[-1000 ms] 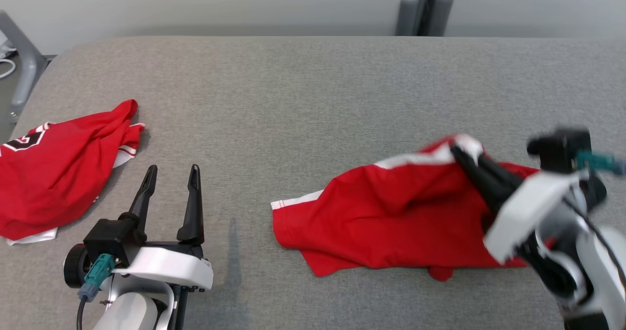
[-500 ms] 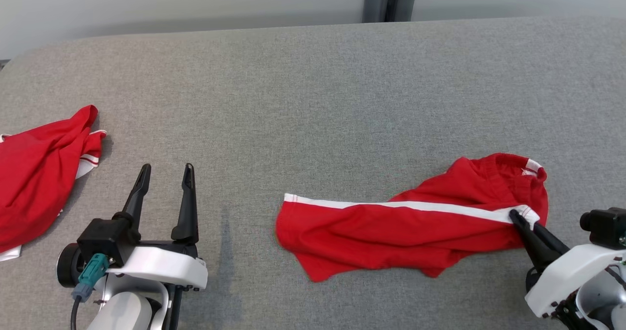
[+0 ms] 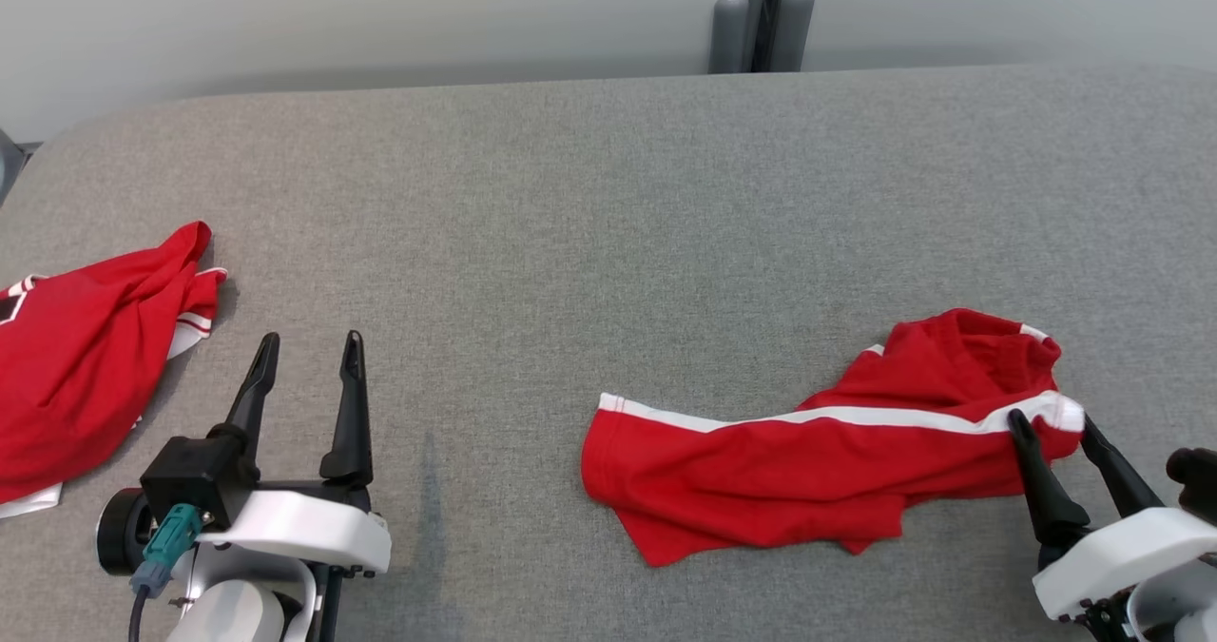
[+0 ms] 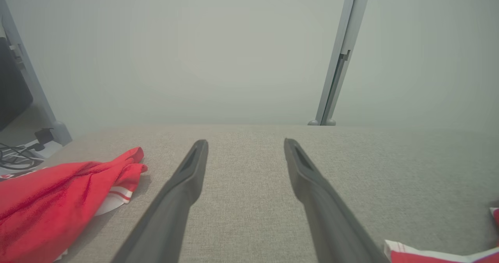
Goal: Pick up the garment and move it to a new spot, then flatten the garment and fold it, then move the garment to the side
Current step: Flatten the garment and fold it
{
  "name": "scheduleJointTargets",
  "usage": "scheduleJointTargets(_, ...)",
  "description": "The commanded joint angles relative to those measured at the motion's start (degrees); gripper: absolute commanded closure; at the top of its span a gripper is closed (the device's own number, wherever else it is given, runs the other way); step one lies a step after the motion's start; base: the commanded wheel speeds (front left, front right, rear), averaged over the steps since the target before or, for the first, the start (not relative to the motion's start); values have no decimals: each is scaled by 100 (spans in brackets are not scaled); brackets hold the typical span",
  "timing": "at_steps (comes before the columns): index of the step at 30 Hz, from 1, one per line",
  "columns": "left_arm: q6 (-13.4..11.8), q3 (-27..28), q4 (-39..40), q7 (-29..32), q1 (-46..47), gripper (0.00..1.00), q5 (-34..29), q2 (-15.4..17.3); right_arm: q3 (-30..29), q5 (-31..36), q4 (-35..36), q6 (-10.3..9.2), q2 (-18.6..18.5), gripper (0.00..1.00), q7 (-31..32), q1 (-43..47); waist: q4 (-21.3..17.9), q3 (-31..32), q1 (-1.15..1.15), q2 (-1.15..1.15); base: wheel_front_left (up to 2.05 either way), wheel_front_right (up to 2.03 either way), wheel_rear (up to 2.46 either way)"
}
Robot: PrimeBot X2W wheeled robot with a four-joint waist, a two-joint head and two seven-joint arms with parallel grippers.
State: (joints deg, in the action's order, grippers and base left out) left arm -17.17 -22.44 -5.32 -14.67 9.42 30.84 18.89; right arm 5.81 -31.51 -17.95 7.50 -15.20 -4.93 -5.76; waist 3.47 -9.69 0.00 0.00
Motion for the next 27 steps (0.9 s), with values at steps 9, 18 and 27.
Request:
scheduleJointTargets(9, -157, 76, 149, 20, -232, 0, 6, 131, -416, 354, 224, -2, 20, 0, -183, 277, -81, 296, 0, 0, 0, 0, 0)
scheduleJointTargets(18, -250, 66, 283, 88, -437, 0, 6, 227, -843, 1143, 1346, -1, 344, 0, -262, 376, -178, 528, 0, 0, 0, 0, 0)
scheduleJointTargets(27, -214, -64, 385, 170, -491, 0, 4, 236, -809, 1441, 2091, -1, 629, 0, 149, 661, -205, 550, 0, 0, 0, 0, 0)
